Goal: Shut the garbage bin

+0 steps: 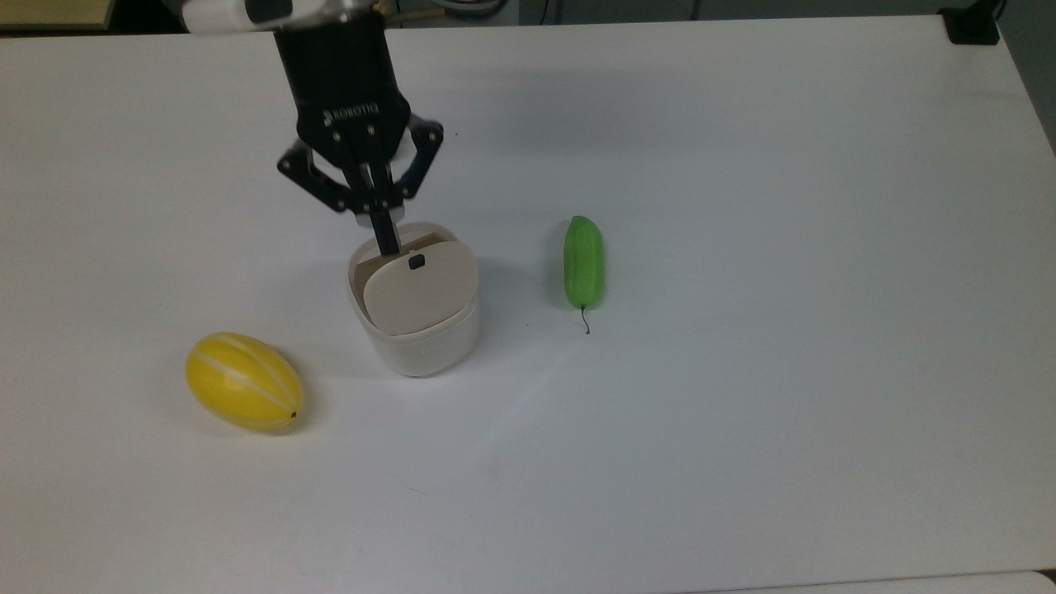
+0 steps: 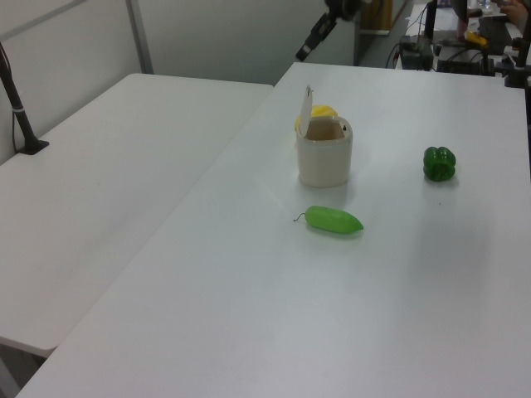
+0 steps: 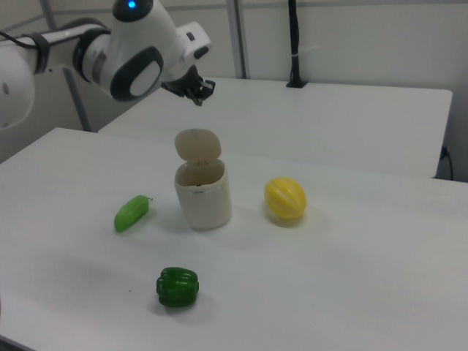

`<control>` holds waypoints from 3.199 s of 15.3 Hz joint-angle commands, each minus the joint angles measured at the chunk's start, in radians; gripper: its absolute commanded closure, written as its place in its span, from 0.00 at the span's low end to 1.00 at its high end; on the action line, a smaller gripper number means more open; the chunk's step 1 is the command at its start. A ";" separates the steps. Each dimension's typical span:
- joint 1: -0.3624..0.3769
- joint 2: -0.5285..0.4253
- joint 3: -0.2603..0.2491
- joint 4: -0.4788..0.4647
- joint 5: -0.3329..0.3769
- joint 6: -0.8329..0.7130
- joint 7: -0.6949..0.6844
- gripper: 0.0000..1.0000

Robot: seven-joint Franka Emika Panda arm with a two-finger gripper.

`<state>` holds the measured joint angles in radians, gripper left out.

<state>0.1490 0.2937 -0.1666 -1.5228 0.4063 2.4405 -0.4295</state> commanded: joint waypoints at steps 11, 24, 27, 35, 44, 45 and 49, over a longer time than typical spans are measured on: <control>-0.009 0.053 -0.017 0.023 0.005 -0.332 -0.152 1.00; -0.045 0.096 -0.019 0.001 -0.227 -0.429 0.086 1.00; -0.045 0.116 -0.019 0.000 -0.227 -0.428 0.086 1.00; -0.046 0.122 -0.019 0.010 -0.210 -0.436 0.101 1.00; -0.138 -0.106 -0.028 0.009 -0.256 -0.733 0.190 0.84; -0.155 -0.125 -0.027 0.009 -0.256 -0.767 0.190 0.79; -0.192 -0.175 -0.028 0.007 -0.293 -0.862 0.190 0.00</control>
<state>-0.0341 0.1666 -0.1964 -1.4867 0.1632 1.6292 -0.2607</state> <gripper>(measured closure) 0.634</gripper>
